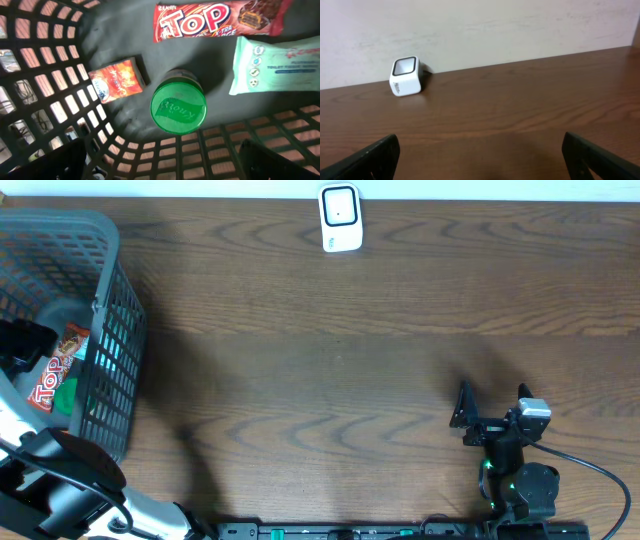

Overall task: Scan the item barcode
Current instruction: 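Reach the left gripper into the basket toward the green-lidded jar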

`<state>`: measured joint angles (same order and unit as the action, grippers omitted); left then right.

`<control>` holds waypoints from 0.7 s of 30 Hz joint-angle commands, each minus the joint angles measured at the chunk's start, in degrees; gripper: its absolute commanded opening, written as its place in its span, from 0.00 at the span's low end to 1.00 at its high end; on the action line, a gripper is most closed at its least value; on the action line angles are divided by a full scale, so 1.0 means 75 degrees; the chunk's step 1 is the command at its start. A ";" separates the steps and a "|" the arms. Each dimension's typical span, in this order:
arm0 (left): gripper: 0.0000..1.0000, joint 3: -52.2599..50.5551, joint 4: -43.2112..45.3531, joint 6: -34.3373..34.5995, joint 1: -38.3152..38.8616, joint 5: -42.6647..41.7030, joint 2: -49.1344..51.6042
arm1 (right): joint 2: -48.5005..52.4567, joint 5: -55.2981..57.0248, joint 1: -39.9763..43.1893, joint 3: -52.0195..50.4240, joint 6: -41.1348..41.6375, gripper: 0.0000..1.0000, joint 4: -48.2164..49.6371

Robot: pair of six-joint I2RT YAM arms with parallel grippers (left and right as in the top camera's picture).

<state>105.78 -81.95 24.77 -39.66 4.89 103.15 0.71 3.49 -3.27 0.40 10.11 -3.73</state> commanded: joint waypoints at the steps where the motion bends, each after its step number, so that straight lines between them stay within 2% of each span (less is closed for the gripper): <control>1: 0.98 -0.0466 0.0166 0.0140 -0.0026 0.0128 -0.0006 | -0.0041 0.0067 -0.0070 -0.0012 0.0099 0.99 -0.0023; 12: 0.98 -0.2288 0.1492 0.0201 -0.0023 0.0076 -0.0006 | -0.0041 0.0067 -0.0070 -0.0012 0.0099 0.99 -0.0023; 21: 0.98 -0.3147 0.2375 0.0201 -0.0023 0.0006 -0.0006 | -0.0041 0.0067 -0.0070 -0.0012 0.0099 0.99 -0.0023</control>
<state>85.17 -65.17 25.74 -39.66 4.23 102.56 0.71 3.49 -3.27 0.40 10.11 -3.73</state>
